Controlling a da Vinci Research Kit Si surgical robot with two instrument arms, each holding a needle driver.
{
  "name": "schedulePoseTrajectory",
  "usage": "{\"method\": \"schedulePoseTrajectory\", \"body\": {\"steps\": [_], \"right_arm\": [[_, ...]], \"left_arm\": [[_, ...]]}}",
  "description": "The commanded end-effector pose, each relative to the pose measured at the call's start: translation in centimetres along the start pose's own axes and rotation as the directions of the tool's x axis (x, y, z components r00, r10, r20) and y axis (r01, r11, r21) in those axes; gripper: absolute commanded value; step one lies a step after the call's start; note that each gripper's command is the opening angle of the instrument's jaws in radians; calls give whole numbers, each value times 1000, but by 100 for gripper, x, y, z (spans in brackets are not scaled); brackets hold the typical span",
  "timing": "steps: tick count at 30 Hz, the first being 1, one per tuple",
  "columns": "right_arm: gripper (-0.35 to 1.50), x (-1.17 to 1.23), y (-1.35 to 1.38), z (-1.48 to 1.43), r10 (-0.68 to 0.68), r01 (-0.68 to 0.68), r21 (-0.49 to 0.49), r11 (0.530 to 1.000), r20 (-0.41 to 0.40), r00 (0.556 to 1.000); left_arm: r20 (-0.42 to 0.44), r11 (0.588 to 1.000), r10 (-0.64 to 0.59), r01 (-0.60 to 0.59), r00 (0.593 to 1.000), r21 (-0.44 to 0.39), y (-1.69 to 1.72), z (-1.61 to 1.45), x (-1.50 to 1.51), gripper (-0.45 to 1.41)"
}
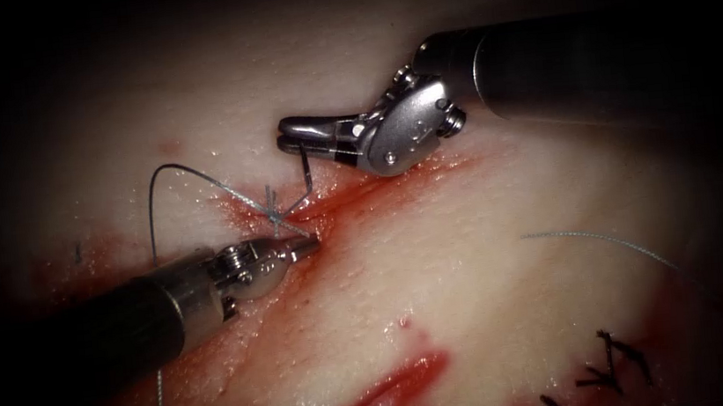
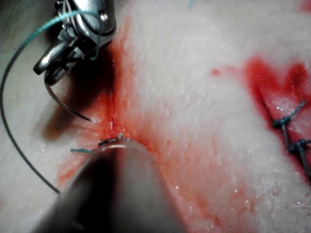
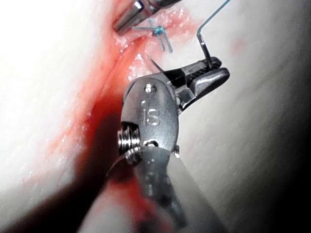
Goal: Wound Closure
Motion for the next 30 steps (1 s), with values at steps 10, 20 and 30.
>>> {"method": "schedulePoseTrajectory", "body": {"steps": [10, 20, 30], "right_arm": [[-35, 14, 3, 12, -137, 138, 51, 989, -24, 990], [-35, -34, -7, 3, -122, 121, 34, 992, 19, 992], [-35, -34, -6, 9, -72, 71, 12, 997, 25, 997]], "left_arm": [[-2, 1000, 1, -1, 1000, 1, -6, 8, 5, -3], [-3, 1000, 2, -2, 1000, 0, -6, 7, 4, -6], [-2, 1000, 1, -1, 1000, 1, -6, 8, 5, -11]]}}
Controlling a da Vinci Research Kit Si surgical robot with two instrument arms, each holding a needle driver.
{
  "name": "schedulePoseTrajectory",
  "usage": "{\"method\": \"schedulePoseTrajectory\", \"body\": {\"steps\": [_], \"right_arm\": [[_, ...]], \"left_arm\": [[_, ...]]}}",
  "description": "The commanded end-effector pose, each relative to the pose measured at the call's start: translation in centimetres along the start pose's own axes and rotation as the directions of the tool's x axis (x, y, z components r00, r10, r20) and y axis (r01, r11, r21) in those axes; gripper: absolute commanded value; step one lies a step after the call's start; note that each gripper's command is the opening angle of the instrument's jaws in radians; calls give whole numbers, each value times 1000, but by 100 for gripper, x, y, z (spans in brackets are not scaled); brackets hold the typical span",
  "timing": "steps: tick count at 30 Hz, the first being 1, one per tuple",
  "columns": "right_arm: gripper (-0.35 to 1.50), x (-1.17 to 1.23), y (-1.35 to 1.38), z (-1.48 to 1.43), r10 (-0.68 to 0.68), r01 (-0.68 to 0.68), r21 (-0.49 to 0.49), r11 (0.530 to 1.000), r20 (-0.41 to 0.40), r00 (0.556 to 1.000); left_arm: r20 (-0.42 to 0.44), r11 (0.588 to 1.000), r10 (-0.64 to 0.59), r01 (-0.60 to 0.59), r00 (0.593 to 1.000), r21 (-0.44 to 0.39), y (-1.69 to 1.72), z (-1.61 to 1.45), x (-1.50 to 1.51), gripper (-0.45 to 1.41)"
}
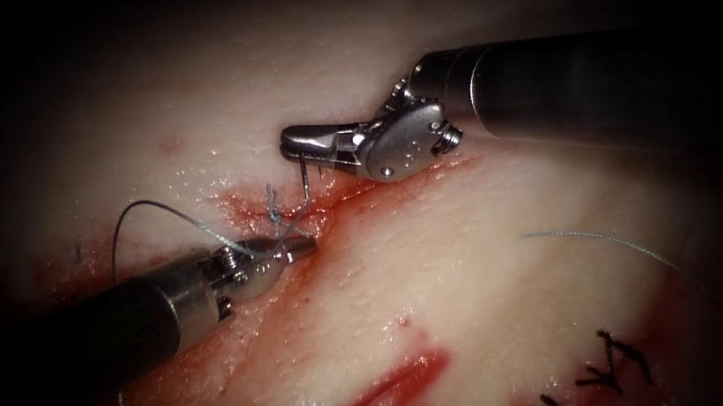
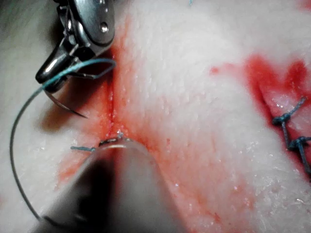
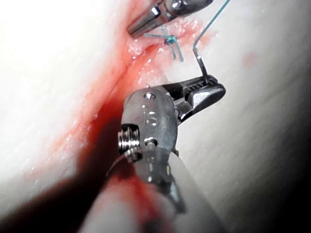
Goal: Wound Closure
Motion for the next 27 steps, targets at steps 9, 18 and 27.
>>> {"method": "schedulePoseTrajectory", "body": {"steps": [9, 18, 27], "right_arm": [[-35, -1, 1, 17, 30, -30, -5, 1000, -4, 1000], [-35, 0, -1, 23, 35, -35, -4, 999, -12, 999], [-35, -7, -11, 25, 20, -20, 12, 1000, -6, 1000]], "left_arm": [[-2, 1000, 1, -1, 1000, 2, -5, 8, 5, -11], [-2, 1000, 1, -1, 1000, 2, -5, 8, 5, -11], [-2, 1000, 1, -1, 1000, 3, -5, 8, 5, -15]]}}
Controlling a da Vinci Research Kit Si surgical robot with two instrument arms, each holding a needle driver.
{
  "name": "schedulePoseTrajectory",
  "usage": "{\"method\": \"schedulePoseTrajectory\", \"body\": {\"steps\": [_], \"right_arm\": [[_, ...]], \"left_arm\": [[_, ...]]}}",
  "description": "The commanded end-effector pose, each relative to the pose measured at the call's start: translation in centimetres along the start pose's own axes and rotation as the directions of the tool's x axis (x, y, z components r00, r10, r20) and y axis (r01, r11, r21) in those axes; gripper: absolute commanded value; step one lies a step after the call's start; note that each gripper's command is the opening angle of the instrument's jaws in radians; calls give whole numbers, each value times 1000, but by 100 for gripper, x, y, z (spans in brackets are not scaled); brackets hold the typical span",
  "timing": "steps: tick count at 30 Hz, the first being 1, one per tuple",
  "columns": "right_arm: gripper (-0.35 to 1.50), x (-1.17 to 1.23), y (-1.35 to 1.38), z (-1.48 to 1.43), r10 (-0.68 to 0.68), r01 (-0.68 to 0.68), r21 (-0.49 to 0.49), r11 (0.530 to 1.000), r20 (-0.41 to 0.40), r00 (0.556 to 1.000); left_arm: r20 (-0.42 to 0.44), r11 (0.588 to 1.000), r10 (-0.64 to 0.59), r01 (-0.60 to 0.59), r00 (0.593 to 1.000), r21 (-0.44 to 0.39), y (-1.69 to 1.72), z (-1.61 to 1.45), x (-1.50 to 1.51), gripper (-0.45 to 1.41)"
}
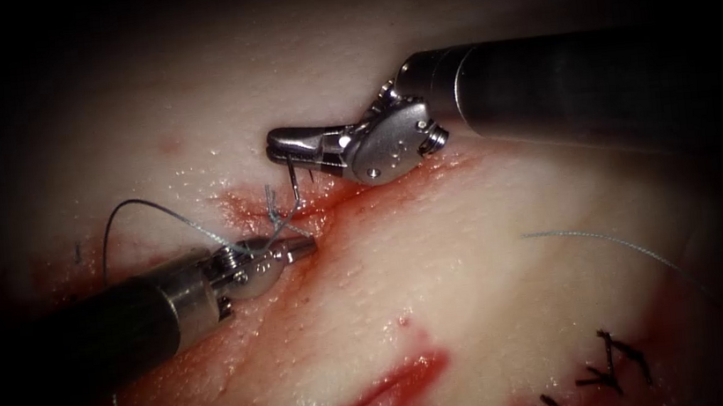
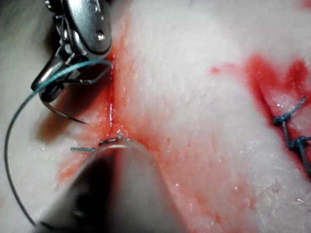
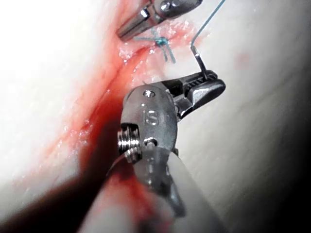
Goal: Wound Closure
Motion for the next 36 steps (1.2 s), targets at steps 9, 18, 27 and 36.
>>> {"method": "schedulePoseTrajectory", "body": {"steps": [9, 18, 27, 36], "right_arm": [[-35, -6, -1, 15, -5, 5, 1, 1000, -1, 1000], [-35, 7, 11, 21, 16, -17, -20, 1000, -6, 1000], [-35, 3, 8, 21, 10, -11, -16, 1000, -11, 1000], [-35, -2, 16, 9, 16, -16, -16, 1000, 11, 1000]], "left_arm": [[-1, 1000, 1, -1, 1000, 3, -4, 7, 4, -15], [-1, 1000, 1, -1, 1000, 3, -4, 7, 4, -15], [-1, 1000, 1, -1, 1000, 2, -3, 7, 4, -15], [-2, 1000, 1, -1, 1000, 2, -3, 6, 3, -15]]}}
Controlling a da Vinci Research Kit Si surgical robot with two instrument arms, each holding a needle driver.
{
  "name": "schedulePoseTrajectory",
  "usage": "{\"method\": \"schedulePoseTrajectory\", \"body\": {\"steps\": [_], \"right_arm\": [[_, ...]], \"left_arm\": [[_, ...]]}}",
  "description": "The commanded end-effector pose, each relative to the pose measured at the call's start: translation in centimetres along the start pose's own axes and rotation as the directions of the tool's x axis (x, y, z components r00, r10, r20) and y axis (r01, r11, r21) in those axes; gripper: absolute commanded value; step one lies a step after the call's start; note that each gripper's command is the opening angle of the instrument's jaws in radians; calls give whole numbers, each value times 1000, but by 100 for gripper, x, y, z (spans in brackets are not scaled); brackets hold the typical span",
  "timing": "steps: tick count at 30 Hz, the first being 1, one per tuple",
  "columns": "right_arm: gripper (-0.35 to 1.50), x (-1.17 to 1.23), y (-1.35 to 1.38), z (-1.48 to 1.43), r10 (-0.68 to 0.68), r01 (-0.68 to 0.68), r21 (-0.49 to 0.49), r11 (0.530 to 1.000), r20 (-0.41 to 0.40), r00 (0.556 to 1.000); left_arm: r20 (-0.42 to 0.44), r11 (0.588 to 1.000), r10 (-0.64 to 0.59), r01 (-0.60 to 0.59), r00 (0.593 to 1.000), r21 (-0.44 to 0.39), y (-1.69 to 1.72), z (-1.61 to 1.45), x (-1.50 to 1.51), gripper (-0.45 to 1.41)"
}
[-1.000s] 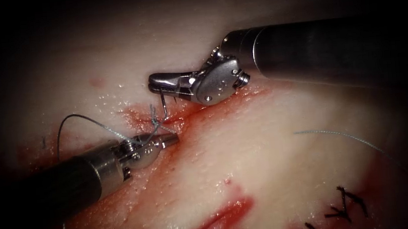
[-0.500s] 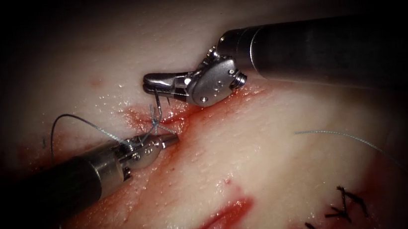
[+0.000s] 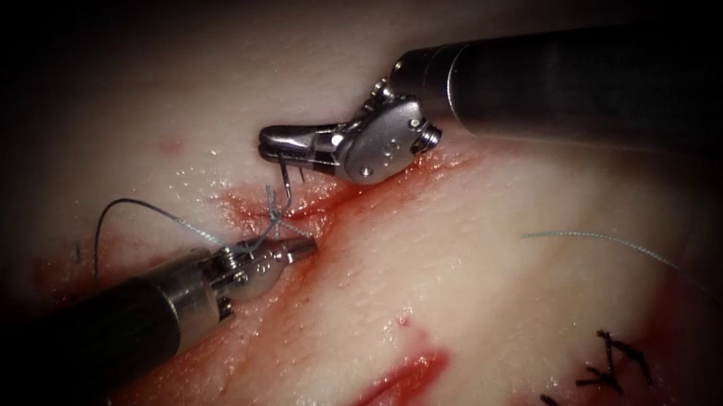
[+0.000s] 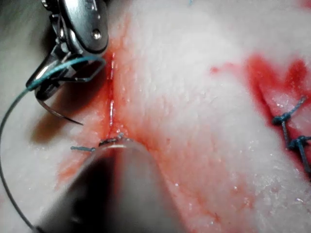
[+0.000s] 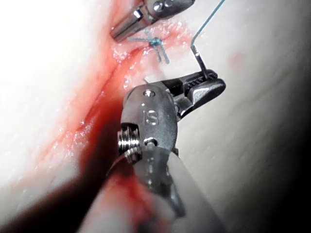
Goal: Wound Closure
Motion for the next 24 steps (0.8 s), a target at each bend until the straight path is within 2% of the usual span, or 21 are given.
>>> {"method": "schedulePoseTrajectory", "body": {"steps": [1, 10, 24], "right_arm": [[-35, -4, 5, 8, 0, 0, 1, 1000, -1, 1000], [-35, 0, 10, 7, 7, -7, 1, 1000, -1, 1000], [-35, -22, -10, 5, -27, 27, 3, 1000, 20, 999]], "left_arm": [[-2, 1000, 2, -2, 1000, 1, -5, 7, 4, -15], [-2, 1000, 2, -2, 1000, 1, -5, 6, 4, -13], [-2, 1000, 2, -2, 1000, 1, -4, 6, 4, -13]]}}
